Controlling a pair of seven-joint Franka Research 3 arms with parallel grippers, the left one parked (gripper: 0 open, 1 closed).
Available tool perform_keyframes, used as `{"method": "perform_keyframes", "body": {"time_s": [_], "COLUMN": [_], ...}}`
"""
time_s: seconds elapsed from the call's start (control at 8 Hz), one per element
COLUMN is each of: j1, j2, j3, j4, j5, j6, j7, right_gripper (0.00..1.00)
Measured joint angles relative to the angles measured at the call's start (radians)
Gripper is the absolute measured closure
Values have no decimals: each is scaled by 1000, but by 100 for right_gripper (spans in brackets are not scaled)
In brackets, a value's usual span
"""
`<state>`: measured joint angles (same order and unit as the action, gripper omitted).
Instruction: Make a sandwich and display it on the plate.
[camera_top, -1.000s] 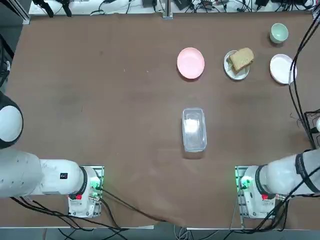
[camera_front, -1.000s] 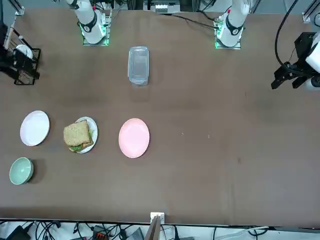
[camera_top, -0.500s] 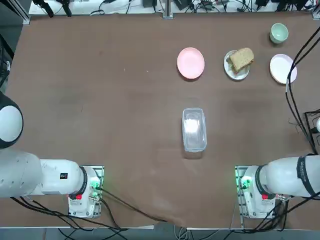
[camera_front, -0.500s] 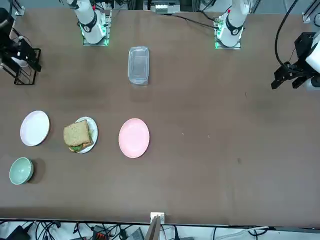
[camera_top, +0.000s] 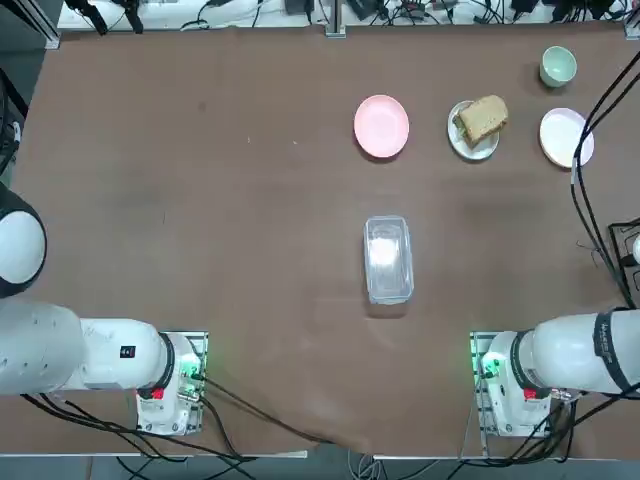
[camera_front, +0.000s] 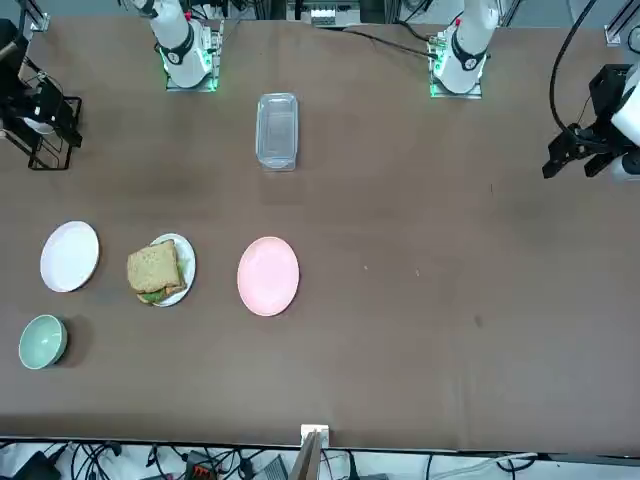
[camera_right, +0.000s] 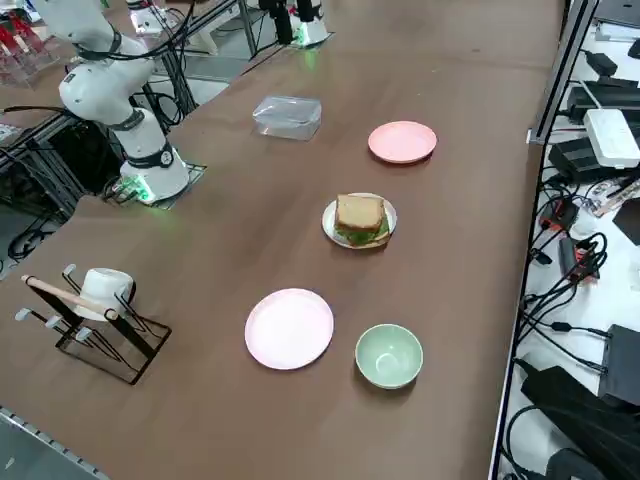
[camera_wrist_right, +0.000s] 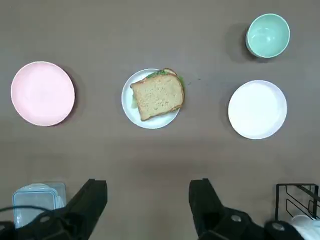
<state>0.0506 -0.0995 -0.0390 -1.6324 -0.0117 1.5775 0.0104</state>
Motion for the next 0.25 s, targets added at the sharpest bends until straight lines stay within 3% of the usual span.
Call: {"method": "perform_keyframes", "body": {"time_s": [0.25], "j1": [0], "j2": [2], "j3": [8], "j4": [0], "j5": [0], "j6": [0], "j7": [0], "right_gripper": [0]}}
